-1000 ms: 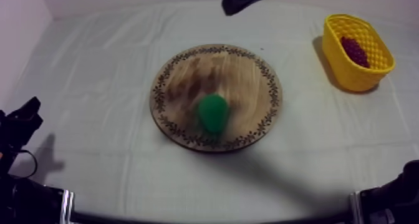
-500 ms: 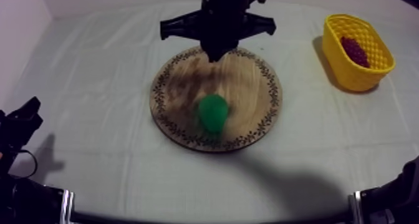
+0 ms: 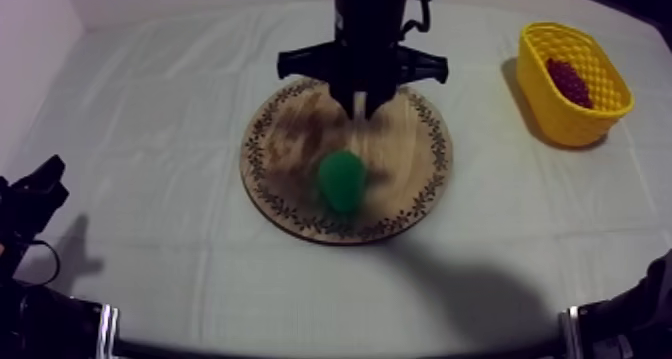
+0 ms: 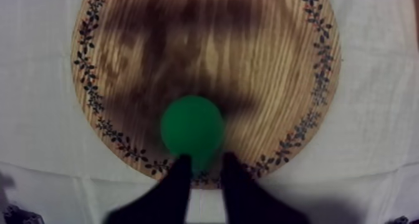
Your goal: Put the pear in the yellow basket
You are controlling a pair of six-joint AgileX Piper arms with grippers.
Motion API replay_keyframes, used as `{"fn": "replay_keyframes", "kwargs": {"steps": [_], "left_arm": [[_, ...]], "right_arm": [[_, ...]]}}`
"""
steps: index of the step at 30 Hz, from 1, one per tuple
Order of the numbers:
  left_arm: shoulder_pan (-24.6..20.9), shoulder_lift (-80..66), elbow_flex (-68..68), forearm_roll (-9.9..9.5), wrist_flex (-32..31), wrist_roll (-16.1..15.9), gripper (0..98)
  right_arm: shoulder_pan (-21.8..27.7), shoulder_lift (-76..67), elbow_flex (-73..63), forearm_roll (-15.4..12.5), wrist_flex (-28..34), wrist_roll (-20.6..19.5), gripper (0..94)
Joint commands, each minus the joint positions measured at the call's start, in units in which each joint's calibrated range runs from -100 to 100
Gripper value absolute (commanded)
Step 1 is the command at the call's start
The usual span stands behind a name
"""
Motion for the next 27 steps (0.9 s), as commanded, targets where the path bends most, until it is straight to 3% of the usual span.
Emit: {"fn": "replay_keyframes", "kwargs": {"steps": [1, 5, 10, 16, 27], "left_arm": [[0.01, 0.00, 0.00, -0.02, -0.01, 0.02, 0.1], [0.01, 0.00, 0.00, -0.02, -0.01, 0.02, 0.1], [0.01, 0.00, 0.00, -0.02, -0.01, 0.02, 0.1], [0.01, 0.00, 0.00, -0.02, -0.01, 0.02, 0.1], [0.01, 0.00, 0.00, -0.02, -0.01, 0.02, 0.1]], "right_arm": [[0.11, -0.17, 0.16, -0.52, 0.17, 0.40, 49.3], [0.44, -0.73, 1.05, -1.47, 0.17, 0.88, 72.7], [0.38, -1.21, 2.25, -2.19, 0.09, 1.29, 84.1], [-0.01, -1.28, 5.14, -3.03, -1.70, 2.16, 89.0], [-0.89, 0.55, 10.98, -4.39, -8.76, 3.70, 87.8]]}}
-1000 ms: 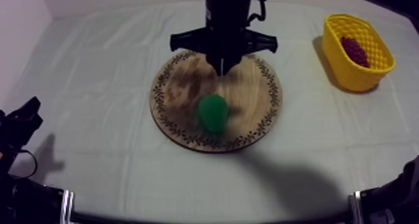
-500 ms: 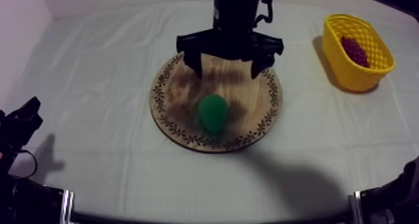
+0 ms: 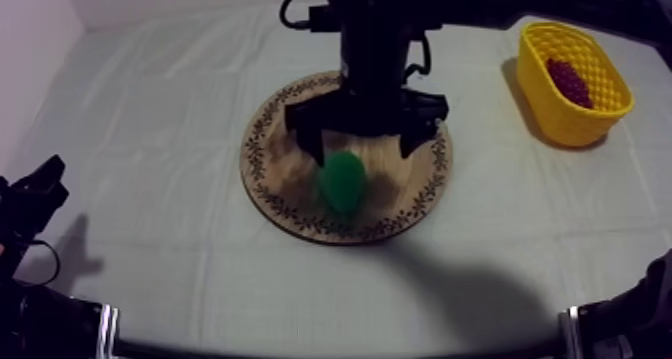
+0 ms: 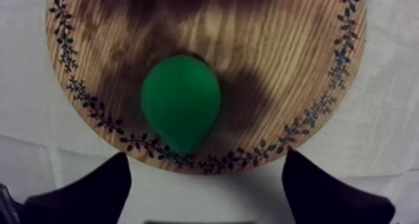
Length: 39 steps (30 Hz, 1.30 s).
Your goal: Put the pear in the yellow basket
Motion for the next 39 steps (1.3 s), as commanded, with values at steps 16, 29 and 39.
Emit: {"fn": "replay_keyframes", "kwargs": {"steps": [16, 29, 39], "left_arm": [[0.01, 0.00, 0.00, -0.02, -0.01, 0.02, 0.1], [0.01, 0.00, 0.00, -0.02, -0.01, 0.02, 0.1], [0.01, 0.00, 0.00, -0.02, -0.01, 0.02, 0.1]], "right_arm": [[-0.34, 10.54, -3.04, -2.35, -5.40, 0.77, 84.6], [0.17, 17.22, -7.98, -1.93, -6.48, 1.03, 64.3], [0.97, 16.71, -8.69, -0.69, -7.53, 1.38, 37.1]]}}
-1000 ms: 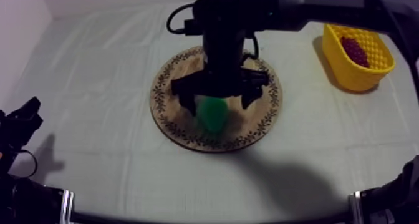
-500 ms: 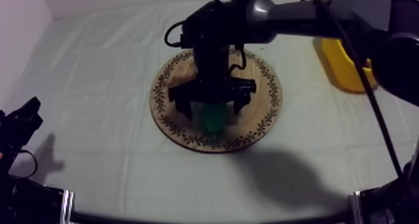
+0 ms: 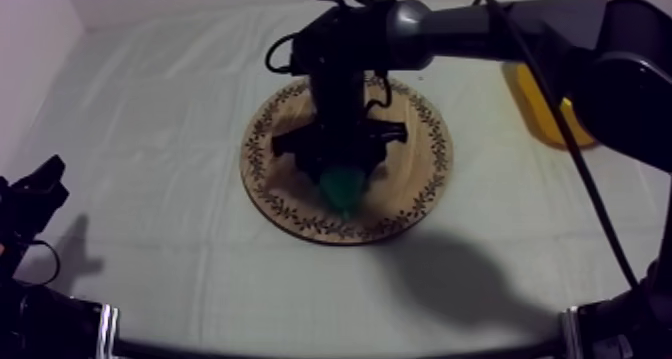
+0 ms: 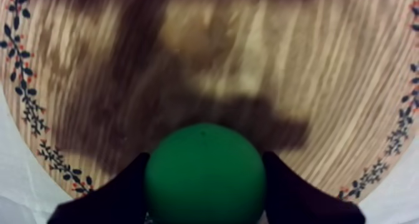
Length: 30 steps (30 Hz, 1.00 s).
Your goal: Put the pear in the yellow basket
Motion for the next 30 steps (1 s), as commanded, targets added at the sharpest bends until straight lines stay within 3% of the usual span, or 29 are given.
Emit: {"fn": "replay_keyframes", "kwargs": {"steps": [1, 13, 20, 30], "left_arm": [[0.01, 0.00, 0.00, -0.02, -0.01, 0.02, 0.1], [0.01, 0.00, 0.00, -0.02, -0.01, 0.02, 0.1], [0.01, 0.00, 0.00, -0.02, -0.01, 0.02, 0.1], [0.01, 0.00, 0.00, -0.02, -0.01, 0.02, 0.1]], "right_arm": [[0.08, -1.08, 0.40, -0.16, -0.03, 0.15, 36.9], [5.31, -18.21, 3.89, 1.84, 3.05, 7.13, 39.4], [12.93, -27.52, 4.01, 5.57, 2.22, 13.07, 42.3], [24.69, -32.48, 3.97, 10.14, -4.97, 19.56, 43.7]]}}
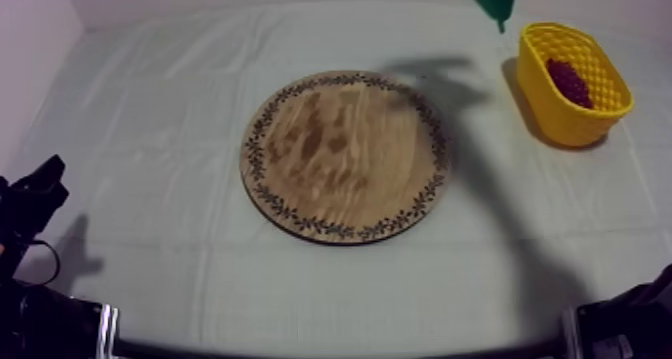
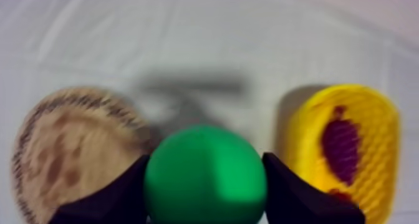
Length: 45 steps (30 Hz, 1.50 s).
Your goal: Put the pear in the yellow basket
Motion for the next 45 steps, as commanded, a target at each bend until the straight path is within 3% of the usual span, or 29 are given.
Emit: {"fn": "replay_keyframes", "kwargs": {"steps": [1, 12, 25, 28, 31, 34, 38, 45], "left_arm": [[0.01, 0.00, 0.00, -0.02, -0.01, 0.02, 0.1], [0.01, 0.00, 0.00, -0.02, -0.01, 0.02, 0.1], [0.01, 0.00, 0.00, -0.02, -0.01, 0.02, 0.1], [0.01, 0.00, 0.00, -0.02, -0.01, 0.02, 0.1], [0.01, 0.00, 0.00, -0.02, -0.01, 0.02, 0.1], [0.01, 0.00, 0.00, -0.02, -0.01, 0.02, 0.1], [0.01, 0.00, 0.00, -0.02, -0.01, 0.02, 0.1], [0.01, 0.00, 0.00, -0.02, -0.01, 0.02, 0.1]], "right_arm": [[4.28, -0.10, -0.20, 0.69, -1.67, 1.81, 43.6], [13.96, 0.03, 4.77, 2.43, -10.67, 6.54, 45.1], [16.31, 5.65, 18.88, 3.74, -18.60, 6.97, 49.1], [16.62, 7.64, 18.98, 3.46, -19.51, 7.05, 56.5], [17.08, 9.52, 17.56, 2.50, -18.75, 7.86, 73.5], [17.36, 10.82, 15.79, 1.53, -18.16, 8.34, 81.4], [17.69, 10.66, 14.71, 0.26, -19.05, 8.96, 81.3], [18.25, 3.41, 17.07, -1.61, -24.24, 9.69, 73.1]]}}
